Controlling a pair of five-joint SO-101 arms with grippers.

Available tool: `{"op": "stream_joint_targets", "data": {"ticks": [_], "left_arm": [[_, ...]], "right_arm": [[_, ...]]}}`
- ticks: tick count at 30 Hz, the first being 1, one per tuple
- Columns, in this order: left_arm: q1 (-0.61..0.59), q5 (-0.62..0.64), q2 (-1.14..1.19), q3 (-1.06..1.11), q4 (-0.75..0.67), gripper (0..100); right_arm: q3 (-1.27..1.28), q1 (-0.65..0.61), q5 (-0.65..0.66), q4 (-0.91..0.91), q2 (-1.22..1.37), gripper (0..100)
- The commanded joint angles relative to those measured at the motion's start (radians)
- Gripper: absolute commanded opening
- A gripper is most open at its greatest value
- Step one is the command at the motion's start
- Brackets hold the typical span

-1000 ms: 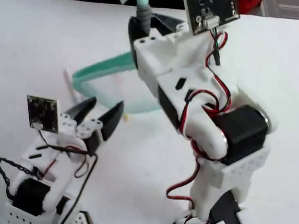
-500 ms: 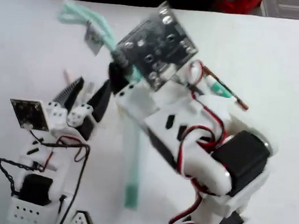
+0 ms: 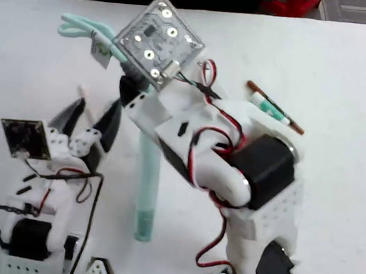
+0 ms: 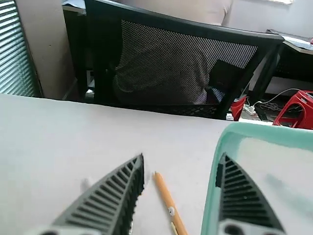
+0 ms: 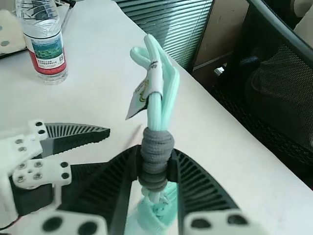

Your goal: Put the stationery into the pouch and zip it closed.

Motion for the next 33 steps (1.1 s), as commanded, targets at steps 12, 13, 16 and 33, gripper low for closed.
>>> {"op": "stream_joint_targets", "data": {"ticks": [12,13,16,33], "left_arm": [[0.113,-0.008,-0.007,-0.327,0.356,25],[0.148,-0.012,-0.007,-0.328,0.371,25],[0.211,-0.012,-0.007,-0.319,0.385,25],[0.278,-0.008,-0.005,-0.044,0.141,25]], "right_arm": [[-0.005,-0.013,0.000,-0.124,0.067,1.9],[-0.005,-0.021,0.000,-0.137,0.067,1.9],[-0.005,-0.053,0.000,-0.151,0.071,1.9],[-0.006,-0.087,-0.245,-0.231,0.065,2.2]]}}
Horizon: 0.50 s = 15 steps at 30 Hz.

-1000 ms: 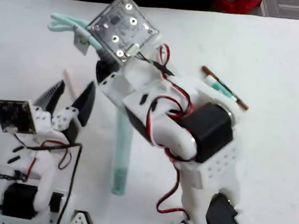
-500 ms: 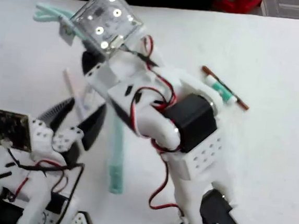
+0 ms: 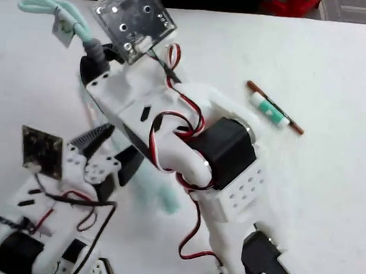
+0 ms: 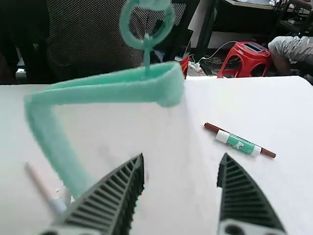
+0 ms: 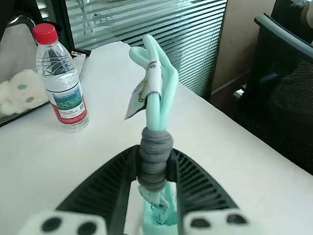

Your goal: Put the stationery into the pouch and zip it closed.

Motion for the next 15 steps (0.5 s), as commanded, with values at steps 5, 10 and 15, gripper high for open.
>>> {"op": "stream_joint_targets", "data": {"ticks": [5,10,15], "left_arm": [[-0.094,0.000,0.008,0.074,-0.137,25],[-0.139,0.000,0.007,0.075,-0.132,25],[-0.243,-0.008,0.007,0.074,-0.133,25]], "right_arm": [[-0.011,-0.002,-0.043,0.005,-0.013,2.2],[-0.011,0.031,-0.043,0.002,-0.041,2.2],[-0.011,0.142,-0.037,-0.022,-0.117,2.2]]}}
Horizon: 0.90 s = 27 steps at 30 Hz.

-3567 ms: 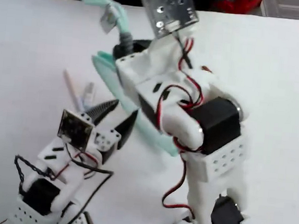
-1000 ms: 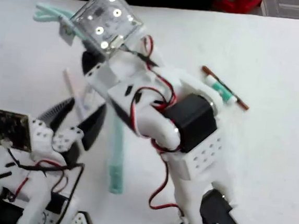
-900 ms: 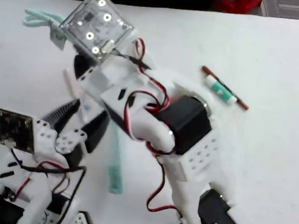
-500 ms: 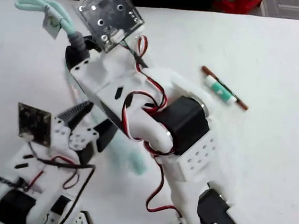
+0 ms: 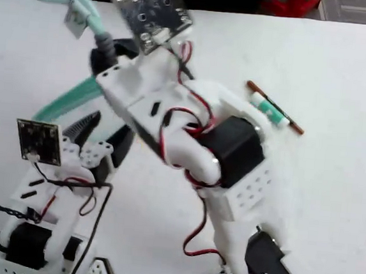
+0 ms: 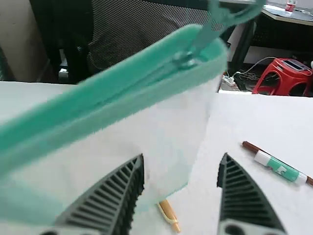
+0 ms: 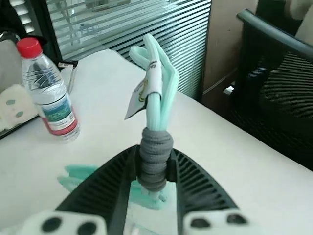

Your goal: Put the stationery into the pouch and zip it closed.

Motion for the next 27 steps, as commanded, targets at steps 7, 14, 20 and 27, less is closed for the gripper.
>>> {"op": "stream_joint_targets", "data": {"ticks": [7,14,20,27], "left_arm": [[-0.082,-0.008,0.007,-0.003,-0.077,25],[-0.061,-0.009,0.013,0.018,-0.270,25],[0.031,-0.008,0.013,0.038,-0.241,25],[0.031,-0.008,0.008,0.063,-0.120,25]], "right_arm": [[-0.003,0.254,0.000,0.008,-0.130,2.2],[-0.002,0.203,0.078,0.131,-0.128,2.2],[-0.002,0.183,0.172,0.076,-0.124,2.2],[0.000,0.294,0.176,-0.047,-0.111,2.2]]}}
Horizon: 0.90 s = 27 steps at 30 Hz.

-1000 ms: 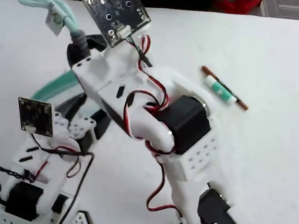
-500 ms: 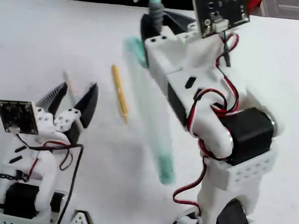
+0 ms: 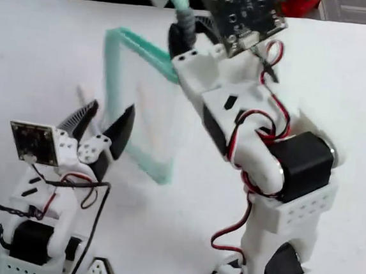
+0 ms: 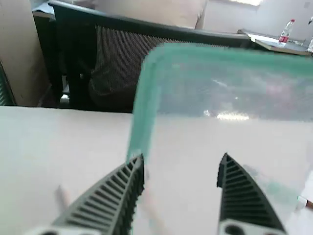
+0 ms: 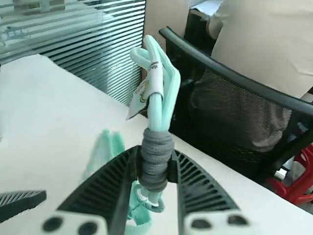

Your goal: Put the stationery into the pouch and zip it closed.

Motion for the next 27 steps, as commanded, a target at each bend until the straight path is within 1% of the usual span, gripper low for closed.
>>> {"op": "stream_joint_targets", "data": {"ticks": [1,9,12,15,18,23,27], "left_arm": [[0.016,-0.009,0.008,0.028,0.006,25],[0.016,-0.009,0.008,0.183,-0.144,25],[0.022,-0.009,0.008,0.221,-0.183,25],[0.024,-0.009,0.008,0.242,-0.216,25],[0.024,-0.009,0.008,0.242,-0.216,25],[0.022,-0.009,0.008,0.242,-0.213,25],[0.022,-0.003,0.008,0.242,-0.212,25]], "right_arm": [[-0.005,0.041,0.012,-0.087,-0.005,2.2],[-0.009,0.068,0.014,-0.239,0.104,2.2],[-0.009,0.071,0.014,-0.285,0.120,2.2],[-0.009,0.101,0.014,-0.341,0.130,2.2],[0.000,0.133,0.014,-0.401,0.133,2.2],[0.000,0.180,0.014,-0.406,0.131,2.2],[0.000,0.191,0.014,-0.341,0.131,2.2]]}}
